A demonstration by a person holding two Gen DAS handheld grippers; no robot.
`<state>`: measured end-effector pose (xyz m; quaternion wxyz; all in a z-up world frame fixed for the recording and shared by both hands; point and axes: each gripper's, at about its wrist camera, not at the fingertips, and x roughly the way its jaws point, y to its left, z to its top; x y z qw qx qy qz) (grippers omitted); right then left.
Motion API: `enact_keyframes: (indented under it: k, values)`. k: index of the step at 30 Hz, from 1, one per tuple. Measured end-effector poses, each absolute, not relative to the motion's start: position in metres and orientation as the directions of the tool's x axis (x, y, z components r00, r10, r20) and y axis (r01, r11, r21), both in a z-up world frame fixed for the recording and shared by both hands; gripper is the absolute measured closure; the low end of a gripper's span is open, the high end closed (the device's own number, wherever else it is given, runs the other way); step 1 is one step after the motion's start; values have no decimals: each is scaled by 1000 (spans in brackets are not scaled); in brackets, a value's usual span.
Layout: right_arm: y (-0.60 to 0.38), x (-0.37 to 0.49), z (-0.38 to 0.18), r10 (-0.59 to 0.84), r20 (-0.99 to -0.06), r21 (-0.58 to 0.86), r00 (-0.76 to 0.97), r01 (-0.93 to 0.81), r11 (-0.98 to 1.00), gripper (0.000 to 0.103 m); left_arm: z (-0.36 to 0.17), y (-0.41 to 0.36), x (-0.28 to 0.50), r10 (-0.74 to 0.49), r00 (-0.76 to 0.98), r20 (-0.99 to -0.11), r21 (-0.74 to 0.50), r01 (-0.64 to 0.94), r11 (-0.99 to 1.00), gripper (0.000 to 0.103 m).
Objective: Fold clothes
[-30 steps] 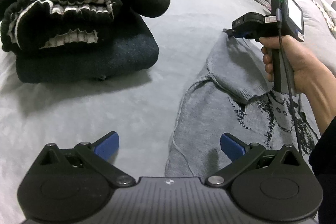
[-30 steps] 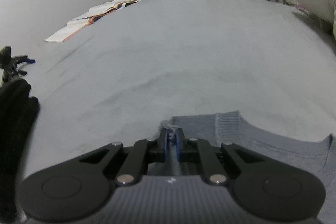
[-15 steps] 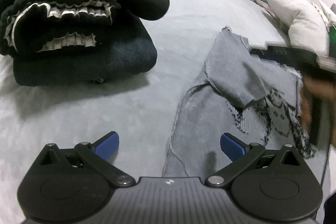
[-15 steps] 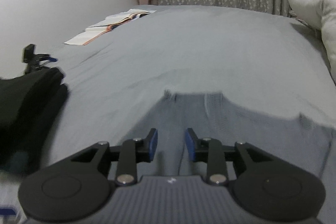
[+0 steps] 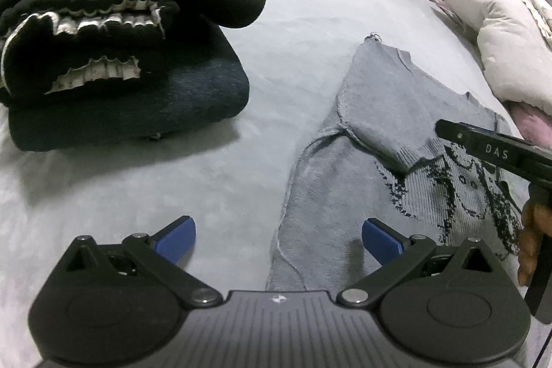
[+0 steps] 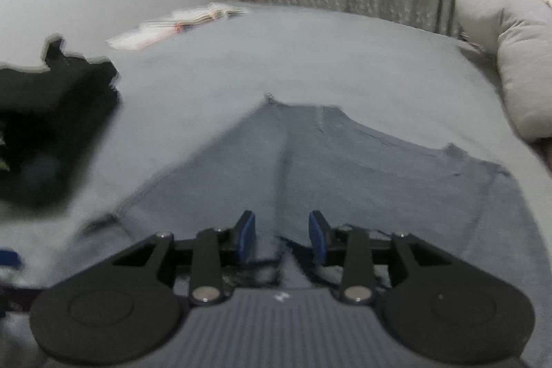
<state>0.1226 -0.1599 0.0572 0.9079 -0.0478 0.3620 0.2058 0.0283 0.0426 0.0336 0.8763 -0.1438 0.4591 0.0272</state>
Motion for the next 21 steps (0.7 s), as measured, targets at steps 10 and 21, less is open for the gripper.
enact_keyframes:
  k: [10,21]
  values:
    - [-168,106,48,229,-685,-36,691,-346,937,65,33,36,31,-88,571,-816,-213,-156,964,0]
    - [-255,56,94,222,-670,113,708,-198,974,47,31,27,40,-20,584,-811,-118,-130,985,0]
